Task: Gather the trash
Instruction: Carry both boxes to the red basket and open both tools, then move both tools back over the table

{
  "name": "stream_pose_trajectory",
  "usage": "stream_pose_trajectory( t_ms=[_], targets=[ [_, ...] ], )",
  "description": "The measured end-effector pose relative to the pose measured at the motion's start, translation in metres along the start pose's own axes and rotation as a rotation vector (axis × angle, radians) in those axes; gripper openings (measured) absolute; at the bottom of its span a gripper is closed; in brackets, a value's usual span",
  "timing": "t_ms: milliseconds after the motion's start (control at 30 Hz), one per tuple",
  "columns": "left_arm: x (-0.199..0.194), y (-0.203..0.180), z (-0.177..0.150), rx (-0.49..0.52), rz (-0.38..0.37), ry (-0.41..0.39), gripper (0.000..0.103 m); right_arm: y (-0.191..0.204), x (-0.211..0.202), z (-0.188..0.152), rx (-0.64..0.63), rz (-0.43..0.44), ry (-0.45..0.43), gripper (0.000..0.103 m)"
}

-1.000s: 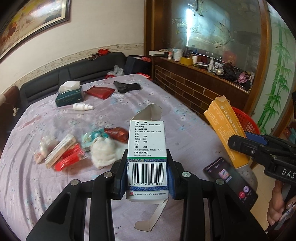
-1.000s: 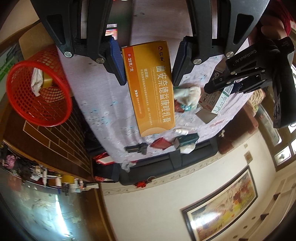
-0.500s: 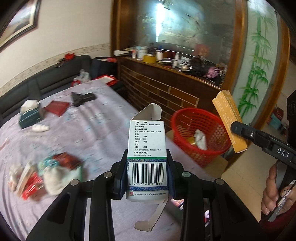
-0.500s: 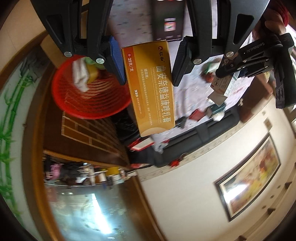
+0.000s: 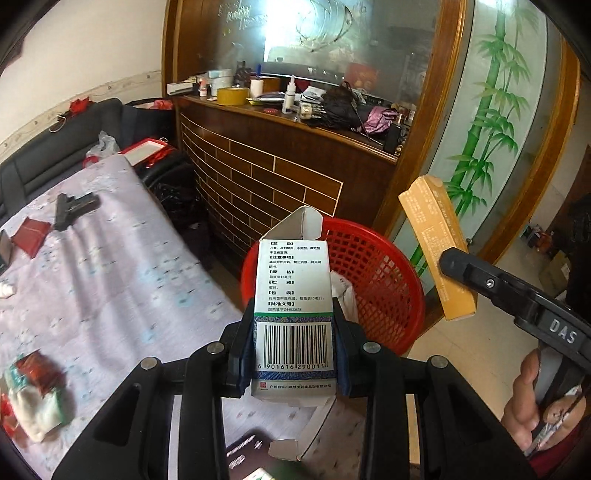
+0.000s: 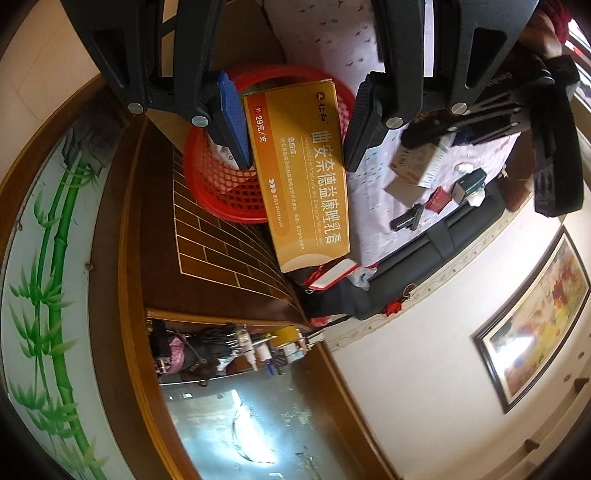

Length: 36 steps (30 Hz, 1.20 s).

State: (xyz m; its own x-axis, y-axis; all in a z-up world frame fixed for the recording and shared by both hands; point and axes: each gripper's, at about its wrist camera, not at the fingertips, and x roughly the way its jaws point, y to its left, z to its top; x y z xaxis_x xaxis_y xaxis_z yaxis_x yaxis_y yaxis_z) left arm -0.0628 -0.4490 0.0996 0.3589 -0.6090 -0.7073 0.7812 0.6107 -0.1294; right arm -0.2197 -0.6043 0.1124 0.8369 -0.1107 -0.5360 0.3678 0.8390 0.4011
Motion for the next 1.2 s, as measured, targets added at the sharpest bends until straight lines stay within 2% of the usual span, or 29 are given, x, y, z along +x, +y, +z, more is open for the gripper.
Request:
stream_pose_trajectory(
  t_ms=[300,333,433,500,567,733,1200],
  targets=[
    [0.034,-0.008,0.016,-0.012,-0.034,0.022,0.033,-0.015,0.022,0.013,0.017,-0.013,0.016,0.055],
    [0.037,-0.009,0.018,-0.009,-0.038,0.026,0.036,-0.018,0.026,0.014,0.02,-0.014,0.02,0.055],
    [0.046,-0.006,0.023,-0.034,-0.035,0.024,0.072,-0.023,0.04,0.016,0.018,-0.03,0.035,0.057],
    [0.048,-0.002,0.025,-0.058,-0.052,0.025,0.072,-0.026,0.046,0.017,0.029,-0.031,0.044,0.063],
    [0.044,0.001,0.025,-0.061,-0.058,0.031,0.072,-0.028,0.042,0.016,0.038,-0.039,0.037,0.063],
    [0.013,0.006,0.016,-0.026,-0.011,-0.016,0.072,-0.021,0.017,0.011,0.017,-0.035,0.0,0.063],
    [-0.079,0.06,-0.038,-0.098,0.087,-0.081,0.072,0.056,-0.008,-0.022,-0.108,0.034,0.033,0.066]
  ],
)
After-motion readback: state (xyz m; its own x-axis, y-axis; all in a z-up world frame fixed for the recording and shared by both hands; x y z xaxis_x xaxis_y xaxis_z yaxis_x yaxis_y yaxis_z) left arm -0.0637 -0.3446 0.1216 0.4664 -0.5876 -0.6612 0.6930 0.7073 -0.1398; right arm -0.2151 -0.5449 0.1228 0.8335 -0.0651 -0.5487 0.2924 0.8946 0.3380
